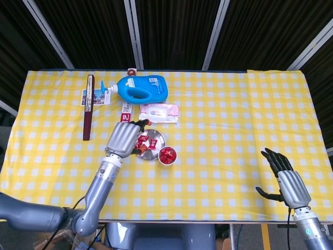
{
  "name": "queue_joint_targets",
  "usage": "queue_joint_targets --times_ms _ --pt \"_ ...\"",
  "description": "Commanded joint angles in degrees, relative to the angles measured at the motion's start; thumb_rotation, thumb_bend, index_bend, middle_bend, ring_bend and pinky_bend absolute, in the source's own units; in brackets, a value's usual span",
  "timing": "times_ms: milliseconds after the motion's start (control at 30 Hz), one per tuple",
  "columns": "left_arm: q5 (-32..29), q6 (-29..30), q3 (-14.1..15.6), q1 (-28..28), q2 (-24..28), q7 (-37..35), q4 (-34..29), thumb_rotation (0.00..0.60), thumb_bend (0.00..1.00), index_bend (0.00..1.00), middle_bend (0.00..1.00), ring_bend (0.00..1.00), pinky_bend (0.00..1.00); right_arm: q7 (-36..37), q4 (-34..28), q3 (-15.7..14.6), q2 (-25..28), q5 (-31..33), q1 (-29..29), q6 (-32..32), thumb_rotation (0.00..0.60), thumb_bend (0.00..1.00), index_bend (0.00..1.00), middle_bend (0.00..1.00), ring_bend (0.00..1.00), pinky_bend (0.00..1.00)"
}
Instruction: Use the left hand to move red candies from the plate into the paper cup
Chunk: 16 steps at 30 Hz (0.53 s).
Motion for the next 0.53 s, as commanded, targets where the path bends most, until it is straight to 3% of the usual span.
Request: queue_joint_targets --times_ms 33,133,300,400,533 --pt "10.8 8.2 10.6 9.7 6.7 -4.2 -4.7 0.600 0.18 0.03 0.07 0.12 0.21 -1.2 0.4 0.2 -0.3 0.0 -0.1 0.4 0.600 0.28 0.00 0.00 0.00 0.00" --pt "17.0 12.8 18.0 15.6 10.4 -5.5 -4.8 0.600 0.14 0.00 0.00 0.02 0.10 -3.1 1.0 0.4 -0.9 0.2 -0.3 0.9 0.600 0.28 0.00 0.00 0.00 0.00" --pt "26.3 18.7 27.2 24.3 15.2 -9.3 -0.5 0.600 0.12 0.00 0.00 0.00 0.05 -7.1 2.1 0.8 -2.3 -0.1 -0.8 2.6 0.600 0.28 0.00 0.00 0.00 0.00" --pt "29.8 21.2 30.0 28.5 17.2 -12.1 2.8 0.600 0.12 0.00 0.00 0.00 0.02 -8.9 2.5 0.9 -3.2 0.0 -1.0 3.0 0.600 0.28 0.00 0.00 0.00 0.00" --pt "33.5 23.8 31.3 33.0 18.6 -16.2 8.4 0.600 0.12 0.00 0.00 0.00 0.02 -10.8 2.9 1.0 -4.0 -0.5 -1.4 4.2 0.600 0.28 0.00 0.00 0.00 0.00"
